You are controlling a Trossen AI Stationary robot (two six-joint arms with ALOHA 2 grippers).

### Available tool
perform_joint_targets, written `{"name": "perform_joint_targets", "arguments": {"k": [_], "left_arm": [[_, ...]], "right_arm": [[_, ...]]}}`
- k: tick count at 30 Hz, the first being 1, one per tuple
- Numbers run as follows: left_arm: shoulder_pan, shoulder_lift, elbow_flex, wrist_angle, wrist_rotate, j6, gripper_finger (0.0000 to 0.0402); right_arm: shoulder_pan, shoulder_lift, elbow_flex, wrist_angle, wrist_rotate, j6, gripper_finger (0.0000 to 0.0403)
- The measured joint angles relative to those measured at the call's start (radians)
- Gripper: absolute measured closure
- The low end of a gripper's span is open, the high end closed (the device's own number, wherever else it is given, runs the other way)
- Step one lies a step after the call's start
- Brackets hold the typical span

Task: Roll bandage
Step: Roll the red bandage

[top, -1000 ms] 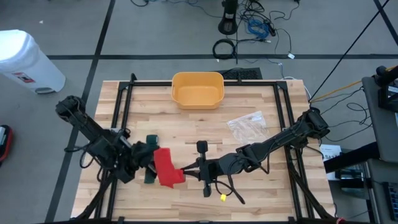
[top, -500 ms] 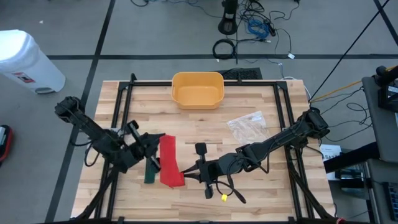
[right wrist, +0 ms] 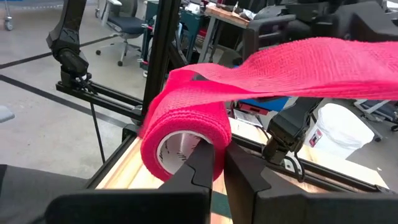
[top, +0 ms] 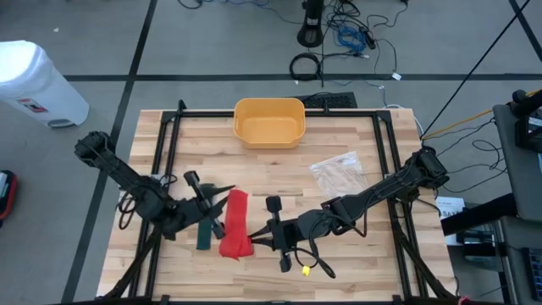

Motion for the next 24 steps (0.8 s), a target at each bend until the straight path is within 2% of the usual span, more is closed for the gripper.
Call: {"name": "perform_joint_targets", "arguments": {"k": [4, 8, 12, 17, 24], "left_arm": [[-0.012, 0.000, 0.000, 0.019, -0.010, -0.004, 0.0285], [0.000, 0.000, 0.000, 0.085, -0.117, -0.003, 0.0253], [0.015, 0.000, 0.000, 0.158, -0.188, -0.011, 0.0247], [0.011, 0.000, 0.000, 0.166, -0.175, -0.179, 0.0246], [-0.004, 0.000, 0.000, 0.069, -0.158, -0.150, 0.0246]], "right_arm": [[0.000, 0.000, 0.000, -0.009, 0.001, 0.019, 0.0387], [0.000, 0.000, 0.000, -0.019, 0.003, 0.021, 0.0387], [0.000, 0.000, 0.000, -0.020, 0.000, 0.033, 0.0387], [0.002, 0.000, 0.000, -0.032, -0.020, 0.044, 0.0387], [0.009, 0.000, 0.000, -0.034, -0.023, 0.050, 0.0387]]}}
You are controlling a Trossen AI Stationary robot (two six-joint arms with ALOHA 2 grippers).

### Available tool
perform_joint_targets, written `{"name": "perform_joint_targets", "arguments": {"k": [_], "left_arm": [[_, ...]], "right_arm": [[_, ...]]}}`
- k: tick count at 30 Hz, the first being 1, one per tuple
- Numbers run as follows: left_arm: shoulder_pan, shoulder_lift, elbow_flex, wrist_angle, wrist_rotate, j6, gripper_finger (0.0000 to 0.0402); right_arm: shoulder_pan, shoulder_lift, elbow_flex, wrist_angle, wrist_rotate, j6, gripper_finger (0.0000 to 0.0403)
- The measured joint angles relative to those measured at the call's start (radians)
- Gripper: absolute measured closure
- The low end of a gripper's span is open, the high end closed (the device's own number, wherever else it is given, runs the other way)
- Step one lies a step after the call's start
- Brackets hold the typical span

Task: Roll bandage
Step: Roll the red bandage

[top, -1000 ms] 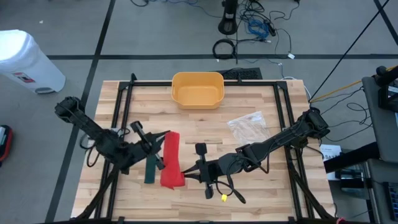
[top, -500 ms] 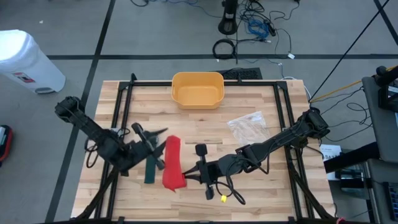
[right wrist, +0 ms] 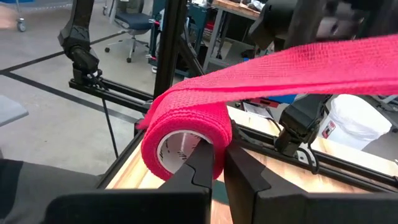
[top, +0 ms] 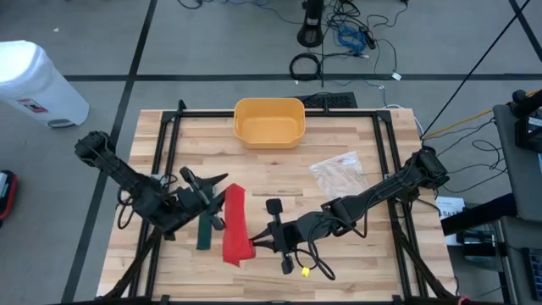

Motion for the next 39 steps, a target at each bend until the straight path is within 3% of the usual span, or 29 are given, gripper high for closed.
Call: {"name": "perform_joint_targets", "arguments": {"k": [7, 11, 14, 22, 31, 35, 39], "left_arm": [[-0.023, 0.000, 0.000, -0.109, -0.035, 0.135, 0.0211], [-0.027, 0.000, 0.000, -0.122, -0.159, 0.268, 0.0182], [-0.028, 0.000, 0.000, -0.122, -0.207, 0.284, 0.0168], [-0.089, -0.002, 0.000, -0.233, -0.216, 0.357, 0.0162], [-0.165, -0.002, 0.003, -0.231, -0.182, 0.333, 0.0150], [-0.150, -0.002, 0.003, -0.230, -0.231, 0.356, 0.0144], [-0.102, -0.002, 0.003, -0.213, -0.197, 0.361, 0.0144]], "right_arm": [[0.014, 0.000, 0.000, -0.002, 0.001, 0.002, 0.0387], [0.020, 0.000, 0.000, -0.004, 0.004, 0.010, 0.0387], [0.022, 0.000, 0.000, -0.004, 0.006, 0.018, 0.0387], [0.037, 0.001, 0.000, -0.013, 0.003, 0.046, 0.0387], [0.055, 0.001, 0.000, -0.011, 0.002, 0.046, 0.0387], [0.056, 0.001, 0.000, -0.010, 0.003, 0.050, 0.0387], [0.055, 0.001, 0.000, -0.010, -0.012, 0.064, 0.0387]]}}
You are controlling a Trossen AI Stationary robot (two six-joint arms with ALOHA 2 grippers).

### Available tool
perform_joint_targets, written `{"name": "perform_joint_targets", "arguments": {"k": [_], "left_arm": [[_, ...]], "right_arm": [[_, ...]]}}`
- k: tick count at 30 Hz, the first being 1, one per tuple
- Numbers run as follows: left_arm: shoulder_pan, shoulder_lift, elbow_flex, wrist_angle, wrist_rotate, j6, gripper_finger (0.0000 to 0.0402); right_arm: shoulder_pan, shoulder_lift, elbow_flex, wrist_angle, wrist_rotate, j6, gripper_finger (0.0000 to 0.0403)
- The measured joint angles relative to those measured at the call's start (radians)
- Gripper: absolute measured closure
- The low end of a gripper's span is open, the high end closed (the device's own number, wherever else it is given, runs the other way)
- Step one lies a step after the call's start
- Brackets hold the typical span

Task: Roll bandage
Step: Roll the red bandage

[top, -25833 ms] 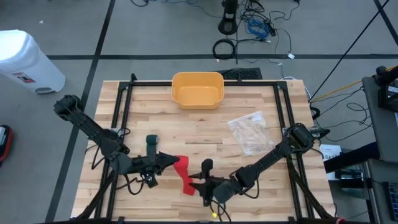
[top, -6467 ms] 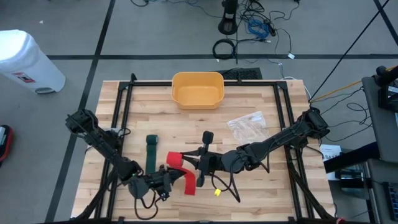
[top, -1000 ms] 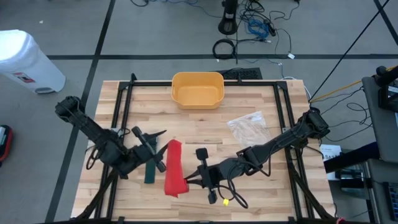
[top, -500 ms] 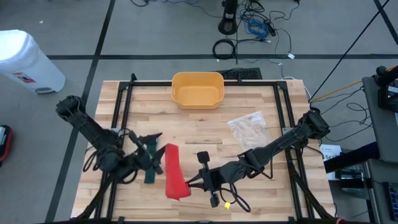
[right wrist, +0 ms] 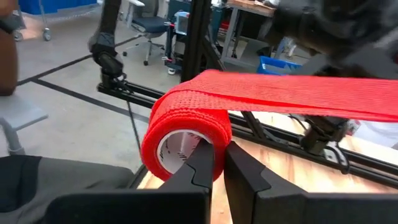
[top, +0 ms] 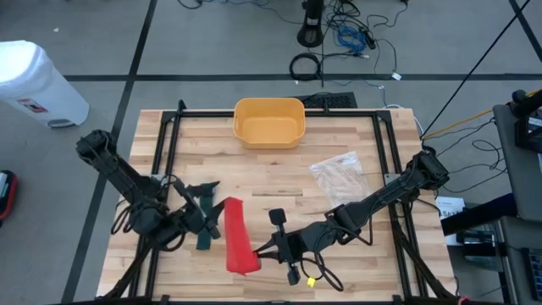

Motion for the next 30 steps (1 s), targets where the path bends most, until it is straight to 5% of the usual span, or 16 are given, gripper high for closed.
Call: {"name": "perform_joint_targets", "arguments": {"k": [7, 14, 19, 23, 30], "left_arm": [[0.030, 0.007, 0.000, -0.017, 0.088, -0.047, 0.0124], [0.043, 0.007, 0.000, -0.008, 0.092, -0.100, 0.0014], [0.039, 0.006, 0.000, -0.027, -0.083, -0.034, 0.0016], [-0.003, 0.001, 0.000, -0.068, -0.114, -0.057, 0.0009], [-0.028, -0.001, 0.000, -0.065, 0.115, -0.158, 0.0002]], "right_arm": [[0.000, 0.000, 0.000, 0.000, -0.033, 0.000, 0.0387], [0.000, 0.000, 0.000, -0.001, -0.037, -0.017, 0.0387], [0.000, 0.000, 0.000, -0.002, -0.031, -0.009, 0.0387], [-0.001, 0.000, 0.000, -0.007, -0.033, 0.004, 0.0387], [0.000, 0.000, 0.000, -0.006, -0.042, 0.002, 0.0387]]}}
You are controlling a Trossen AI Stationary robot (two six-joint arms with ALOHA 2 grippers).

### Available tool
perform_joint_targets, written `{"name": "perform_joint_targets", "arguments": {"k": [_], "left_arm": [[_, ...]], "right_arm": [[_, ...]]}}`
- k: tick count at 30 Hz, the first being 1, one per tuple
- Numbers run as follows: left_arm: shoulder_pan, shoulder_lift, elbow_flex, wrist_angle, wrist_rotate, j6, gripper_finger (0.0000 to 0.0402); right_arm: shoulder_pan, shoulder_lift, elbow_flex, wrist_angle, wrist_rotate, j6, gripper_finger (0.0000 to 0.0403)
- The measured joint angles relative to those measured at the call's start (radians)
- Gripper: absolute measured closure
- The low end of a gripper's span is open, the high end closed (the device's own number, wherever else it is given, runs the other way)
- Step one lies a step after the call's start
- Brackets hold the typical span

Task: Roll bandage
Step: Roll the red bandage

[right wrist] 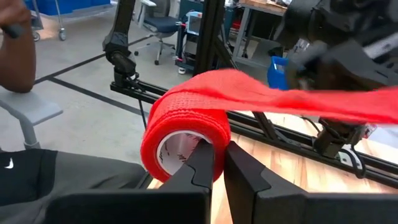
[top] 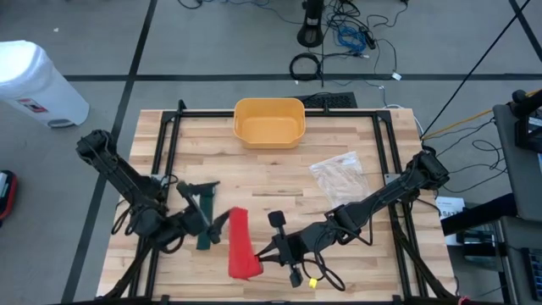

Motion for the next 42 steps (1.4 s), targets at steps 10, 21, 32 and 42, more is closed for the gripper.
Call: {"name": "perform_joint_targets", "arguments": {"k": [10, 21, 32, 42], "left_arm": [[-0.059, 0.002, 0.000, -0.109, -0.038, -0.065, 0.0002], [-0.215, 0.002, 0.000, -0.172, -0.085, -0.213, 0.0002], [-0.302, 0.013, 0.000, -0.396, 0.039, -0.585, 0.0002], [-0.300, 0.275, 0.000, -0.268, 0.046, -0.314, 0.0007]], "right_arm": [[0.000, 0.000, 0.000, 0.000, -0.045, 0.000, 0.0387], [0.000, 0.000, 0.000, -0.001, -0.048, -0.005, 0.0387], [0.000, -0.001, 0.000, 0.007, -0.047, 0.005, 0.0387], [-0.004, -0.001, 0.000, 0.032, -0.039, 0.006, 0.0387]]}}
